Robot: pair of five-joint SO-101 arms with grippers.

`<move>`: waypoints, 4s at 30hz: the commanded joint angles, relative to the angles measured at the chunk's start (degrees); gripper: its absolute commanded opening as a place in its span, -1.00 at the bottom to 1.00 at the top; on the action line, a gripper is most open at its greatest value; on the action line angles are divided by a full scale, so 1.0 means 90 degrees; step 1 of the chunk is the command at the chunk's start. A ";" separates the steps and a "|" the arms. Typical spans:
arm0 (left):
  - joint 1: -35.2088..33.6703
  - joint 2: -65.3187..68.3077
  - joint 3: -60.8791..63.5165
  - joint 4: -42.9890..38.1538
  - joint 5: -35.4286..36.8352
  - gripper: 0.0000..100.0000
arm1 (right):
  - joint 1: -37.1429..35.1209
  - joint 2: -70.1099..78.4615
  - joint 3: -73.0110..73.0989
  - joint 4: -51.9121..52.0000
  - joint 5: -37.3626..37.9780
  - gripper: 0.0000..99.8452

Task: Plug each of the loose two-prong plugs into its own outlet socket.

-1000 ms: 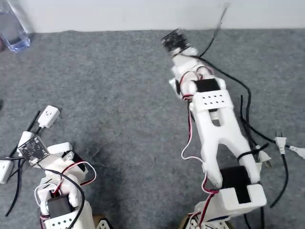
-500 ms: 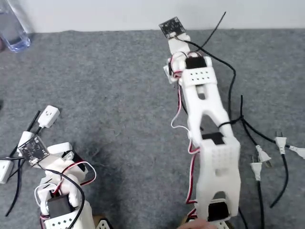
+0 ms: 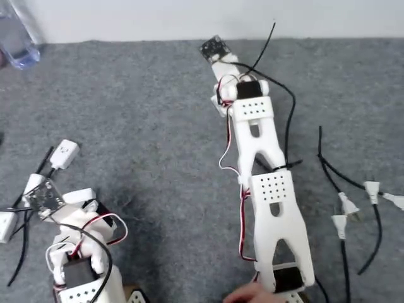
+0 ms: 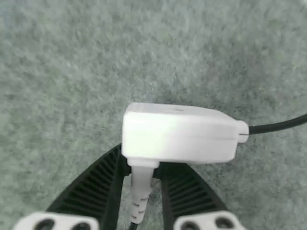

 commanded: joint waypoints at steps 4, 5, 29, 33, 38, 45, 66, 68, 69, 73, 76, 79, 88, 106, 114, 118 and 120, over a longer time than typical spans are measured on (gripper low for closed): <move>-0.0020 -0.0059 -0.0015 -0.0020 -0.0039 -0.97 | -0.0044 -0.0054 -0.0469 0.0132 0.0059 -0.45; -0.0020 -0.0059 -0.0015 -0.0020 -0.0039 -0.97 | -0.0044 -0.0054 -0.0469 0.0142 0.0059 -0.33; -0.0010 -0.0059 -0.0024 -0.0205 -0.0039 -0.97 | -0.0024 -0.1841 -0.0850 0.3179 -0.0117 -0.17; 0.0059 -0.0059 -0.0024 -0.0332 -0.0039 -0.97 | -0.0083 -0.2623 0.0215 0.3179 -0.0479 -0.17; 0.0391 -0.0049 -0.0024 -0.0391 -0.0039 -0.97 | -0.0386 -0.4371 0.1934 0.3150 -0.0488 -0.17; 0.0391 -0.0049 -0.0024 -0.0391 -0.0039 -0.97 | -0.0591 -0.6051 0.4103 0.3140 -0.0527 -0.17; 0.0410 -0.0039 -0.0015 -0.0215 -0.0039 -0.97 | -0.1304 -1.0408 0.9612 0.2857 -0.0488 -0.17; 0.0410 -0.0039 -0.0015 -0.0215 -0.0039 -0.97 | -0.1050 -1.0818 1.0442 0.2418 -0.0488 -0.17; 0.0410 -0.0039 -0.0015 -0.0215 -0.0039 -0.97 | -0.0933 -1.1033 1.0882 0.2115 -0.0488 -0.17; 0.0400 -0.0039 -0.0015 -0.0234 -0.0039 -0.97 | -0.0562 -1.1902 1.2825 0.0757 -0.0488 -0.17; 0.0391 -0.0039 -0.0015 -0.0244 -0.0039 -0.97 | -0.0552 -1.2488 1.4261 -0.0347 -0.0488 -0.17; 0.0391 -0.0039 -0.0015 -0.0234 -0.0049 -0.97 | -0.0552 -1.2996 1.5346 -0.1236 -0.0537 -0.17; 0.0391 -0.0039 -0.0015 -0.0215 -0.0059 -0.97 | -0.0542 -1.3641 1.7211 -0.2711 -0.0518 -0.17; -0.2891 -0.0059 -0.1411 -0.1221 -0.3516 -0.97 | -0.0122 -1.3690 1.8344 -0.4420 -0.0537 -0.17; -0.4601 -0.0068 -0.3277 -0.1221 -0.3302 -0.97 | -0.0122 -1.3690 1.8354 -0.4430 -0.0508 -0.17; -0.4435 -0.0068 -0.3902 -0.1407 -0.4640 -0.97 | -0.0122 -1.3690 1.8354 -0.4430 -0.0498 -0.17; -0.3829 -0.0029 -0.4166 -0.1309 -0.5626 -0.97 | -0.0122 -1.3690 1.8364 -0.4430 -0.0498 -0.17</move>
